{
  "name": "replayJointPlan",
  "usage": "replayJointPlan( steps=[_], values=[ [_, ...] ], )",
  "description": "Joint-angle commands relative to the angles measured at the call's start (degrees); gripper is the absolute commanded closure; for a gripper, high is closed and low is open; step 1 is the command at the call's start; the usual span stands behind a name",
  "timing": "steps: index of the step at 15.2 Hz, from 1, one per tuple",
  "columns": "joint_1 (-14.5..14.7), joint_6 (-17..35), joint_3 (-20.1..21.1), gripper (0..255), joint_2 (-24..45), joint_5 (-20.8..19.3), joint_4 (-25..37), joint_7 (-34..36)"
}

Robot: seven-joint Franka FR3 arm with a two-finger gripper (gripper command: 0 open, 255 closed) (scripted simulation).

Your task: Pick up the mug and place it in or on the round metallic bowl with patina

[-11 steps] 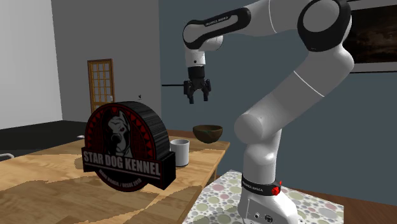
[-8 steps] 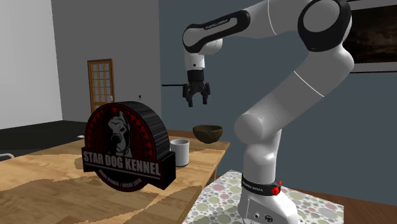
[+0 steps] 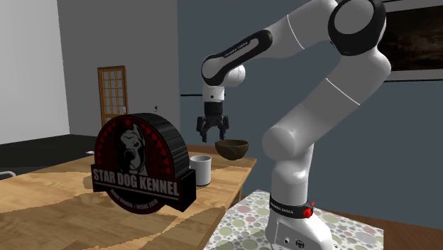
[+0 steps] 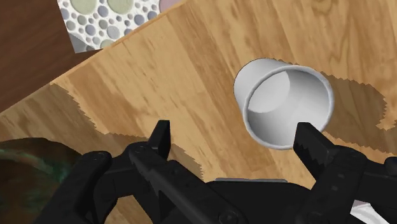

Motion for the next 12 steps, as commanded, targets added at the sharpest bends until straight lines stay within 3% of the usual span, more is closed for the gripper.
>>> replayJointPlan(
  steps=[1, 4, 12],
  values=[
    [0.6, 5.4, 0.1, 0, 1.7, 1.6, -2.9, 0.7],
    [1.7, 12.0, 0.3, 0, 4.8, 3.8, -5.7, 1.3],
    [2.2, 19.8, 0.5, 0, 9.2, 4.4, -9.2, 1.0]
  ],
)
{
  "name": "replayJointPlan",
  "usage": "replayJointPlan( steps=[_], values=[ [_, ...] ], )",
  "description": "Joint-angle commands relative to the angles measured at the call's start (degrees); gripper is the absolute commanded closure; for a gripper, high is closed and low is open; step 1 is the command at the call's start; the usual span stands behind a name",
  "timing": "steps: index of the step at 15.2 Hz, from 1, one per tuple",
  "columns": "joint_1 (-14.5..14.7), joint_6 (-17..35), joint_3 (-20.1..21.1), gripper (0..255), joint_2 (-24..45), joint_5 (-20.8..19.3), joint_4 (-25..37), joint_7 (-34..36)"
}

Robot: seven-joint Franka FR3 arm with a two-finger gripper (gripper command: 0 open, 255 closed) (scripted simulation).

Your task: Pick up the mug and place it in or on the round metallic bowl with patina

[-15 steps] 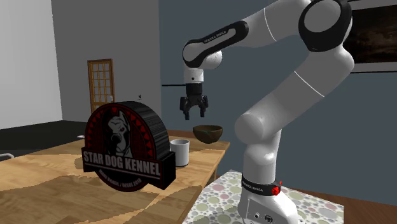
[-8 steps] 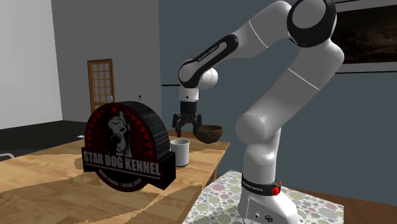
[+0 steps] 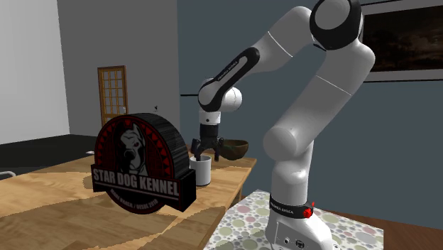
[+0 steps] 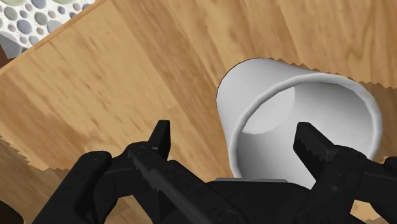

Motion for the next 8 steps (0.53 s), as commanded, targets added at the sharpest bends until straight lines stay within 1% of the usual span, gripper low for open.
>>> replayJointPlan(
  steps=[1, 7, 8],
  values=[
    [0.0, 0.9, -0.1, 0, 0.5, 0.0, -0.4, -0.2],
    [0.0, 0.9, -0.1, 0, 0.5, 0.0, -0.4, -0.2],
    [0.0, 0.9, -0.1, 255, 0.5, 0.0, -0.4, -0.2]
  ],
)
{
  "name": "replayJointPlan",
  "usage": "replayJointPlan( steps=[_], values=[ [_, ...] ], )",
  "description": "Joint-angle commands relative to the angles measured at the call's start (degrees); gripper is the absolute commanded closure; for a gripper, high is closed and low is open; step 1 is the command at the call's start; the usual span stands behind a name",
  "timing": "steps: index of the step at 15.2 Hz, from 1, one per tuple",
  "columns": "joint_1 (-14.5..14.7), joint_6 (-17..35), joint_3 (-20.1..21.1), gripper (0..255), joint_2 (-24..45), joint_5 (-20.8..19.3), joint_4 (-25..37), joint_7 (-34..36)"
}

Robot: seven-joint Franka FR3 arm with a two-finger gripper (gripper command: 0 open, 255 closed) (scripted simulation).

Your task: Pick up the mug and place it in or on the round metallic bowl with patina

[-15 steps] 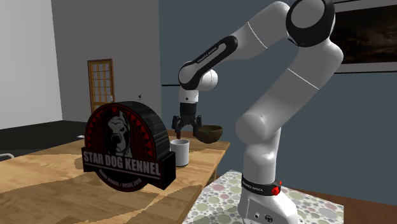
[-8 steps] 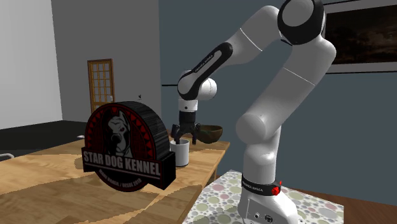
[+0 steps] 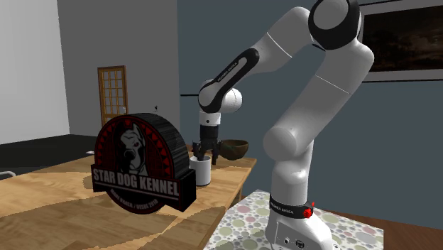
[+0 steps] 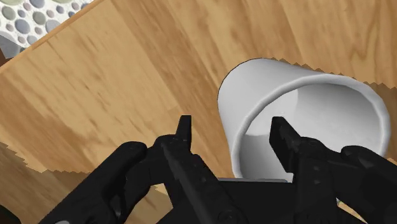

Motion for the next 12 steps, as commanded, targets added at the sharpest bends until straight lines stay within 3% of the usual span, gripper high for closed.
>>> replayJointPlan(
  steps=[1, 9, 12],
  values=[
    [0.0, 0.0, 0.0, 255, 0.0, 0.0, 0.0, 0.0],
    [0.0, 0.0, 0.0, 255, 0.0, 0.0, 0.0, 0.0],
    [-0.1, -3.2, 0.0, 255, -1.8, -0.2, 1.3, 0.2]
  ],
)
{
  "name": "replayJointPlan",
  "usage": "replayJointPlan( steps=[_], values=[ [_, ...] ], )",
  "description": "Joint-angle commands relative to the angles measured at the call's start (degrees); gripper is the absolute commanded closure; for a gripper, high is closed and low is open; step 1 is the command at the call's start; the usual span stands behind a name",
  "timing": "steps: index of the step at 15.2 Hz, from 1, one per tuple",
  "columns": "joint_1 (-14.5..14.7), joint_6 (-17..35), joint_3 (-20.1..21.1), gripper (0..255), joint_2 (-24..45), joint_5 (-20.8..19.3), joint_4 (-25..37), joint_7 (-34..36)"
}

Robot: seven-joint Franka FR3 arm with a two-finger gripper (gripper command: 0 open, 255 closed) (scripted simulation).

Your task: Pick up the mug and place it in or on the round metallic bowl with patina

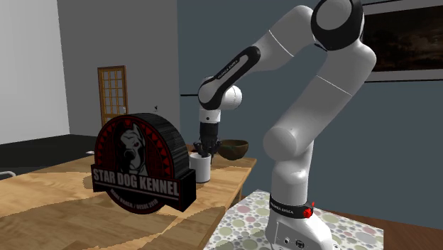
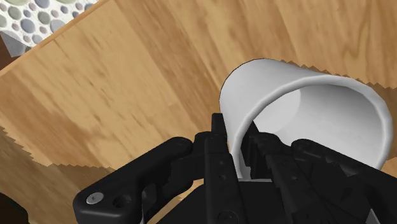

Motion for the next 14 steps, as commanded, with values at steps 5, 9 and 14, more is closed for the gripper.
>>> replayJointPlan(
  steps=[5, 9, 14],
  values=[
    [-0.2, -6.0, 0.0, 255, -3.2, -0.3, 2.8, 0.4],
    [-0.3, -9.8, 0.0, 255, -4.9, -0.5, 5.0, 0.7],
    [-0.4, -14.3, -0.1, 255, -6.4, -0.7, 8.0, 1.0]
  ],
)
